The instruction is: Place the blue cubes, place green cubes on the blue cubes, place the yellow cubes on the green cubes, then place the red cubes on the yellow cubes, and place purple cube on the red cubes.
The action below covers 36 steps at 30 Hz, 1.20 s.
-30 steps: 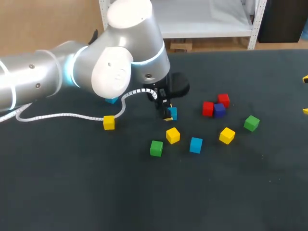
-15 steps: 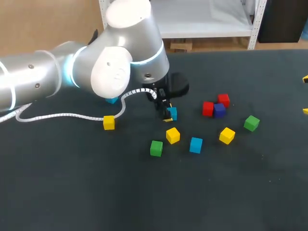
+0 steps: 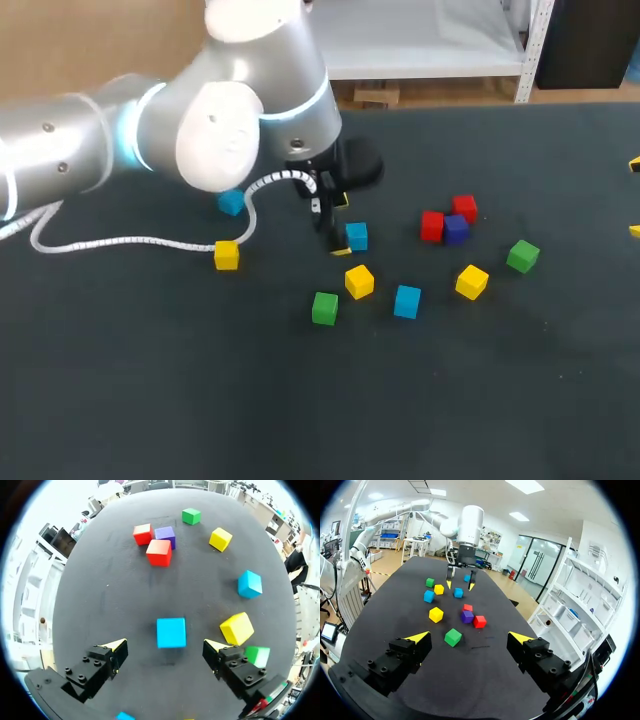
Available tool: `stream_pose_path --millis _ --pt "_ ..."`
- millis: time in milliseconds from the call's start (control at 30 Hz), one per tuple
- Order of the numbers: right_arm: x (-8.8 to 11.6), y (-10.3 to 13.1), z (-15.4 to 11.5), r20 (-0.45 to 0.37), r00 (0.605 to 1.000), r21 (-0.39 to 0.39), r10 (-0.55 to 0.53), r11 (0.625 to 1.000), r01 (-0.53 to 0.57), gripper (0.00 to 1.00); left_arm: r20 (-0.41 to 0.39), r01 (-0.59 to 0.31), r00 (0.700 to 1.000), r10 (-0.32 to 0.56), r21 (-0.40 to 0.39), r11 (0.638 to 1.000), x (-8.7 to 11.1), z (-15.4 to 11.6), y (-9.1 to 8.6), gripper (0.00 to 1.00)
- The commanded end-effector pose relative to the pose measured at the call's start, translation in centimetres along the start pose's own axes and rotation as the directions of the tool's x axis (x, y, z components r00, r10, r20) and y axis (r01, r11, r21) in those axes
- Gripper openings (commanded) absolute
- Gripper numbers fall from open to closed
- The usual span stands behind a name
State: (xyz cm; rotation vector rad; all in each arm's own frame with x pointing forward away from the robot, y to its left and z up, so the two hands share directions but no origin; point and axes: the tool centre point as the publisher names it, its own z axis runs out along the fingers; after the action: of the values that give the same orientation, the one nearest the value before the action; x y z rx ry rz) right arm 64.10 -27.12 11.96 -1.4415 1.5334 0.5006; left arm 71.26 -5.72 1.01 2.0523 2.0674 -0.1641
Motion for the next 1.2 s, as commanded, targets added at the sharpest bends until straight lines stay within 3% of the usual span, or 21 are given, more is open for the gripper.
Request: stream_pose_path --millis 33,167,433,533,700,833,1033,1200 --pt "0.0 0.1 0.0 0.0 1.0 0.002 -0.001 1.0 0.001 1.0 -0.025 -0.041 0.999 0.041 0.011 0.999 1.3 -3.6 -0.8 1.0" --pt "0.0 0.1 0.0 0.0 1.0 0.002 -0.001 1.0 0.001 1.0 -0.065 -0.133 0.988 0.137 0.072 0.989 3.0 -6.1 -0.3 1.0" --pt "0.0 0.1 0.0 0.0 1.0 0.002 -0.001 1.0 0.001 1.0 -0.103 -0.223 0.968 0.23 0.078 0.972 7.8 -9.2 1.6 1.0" --pt "0.0 0.1 0.0 0.0 1.0 0.002 -0.001 1.0 0.001 1.0 -0.106 -0.289 0.949 0.298 0.093 0.953 9.2 -9.0 2.8 1.0" --pt "0.0 0.1 0.0 0.0 1.0 0.002 -0.001 1.0 0.001 1.0 -0.086 -0.444 0.884 0.459 0.149 0.883 10.8 -8.0 4.1 1.0" --pt "0.0 0.1 0.0 0.0 1.0 0.002 -0.001 1.0 0.001 1.0 -0.069 -0.524 0.838 0.541 0.17 0.835 12.1 -7.1 4.8 1.0" --pt "0.0 0.1 0.0 0.0 1.0 0.002 -0.001 1.0 0.001 1.0 -0.069 -0.558 0.815 0.575 0.173 0.811 14.1 -6.1 6.4 1.0" --pt "0.0 0.1 0.0 0.0 1.0 0.002 -0.001 1.0 0.001 1.0 -0.064 -0.543 0.832 0.552 0.119 0.832 15.8 -5.1 7.5 1.0"
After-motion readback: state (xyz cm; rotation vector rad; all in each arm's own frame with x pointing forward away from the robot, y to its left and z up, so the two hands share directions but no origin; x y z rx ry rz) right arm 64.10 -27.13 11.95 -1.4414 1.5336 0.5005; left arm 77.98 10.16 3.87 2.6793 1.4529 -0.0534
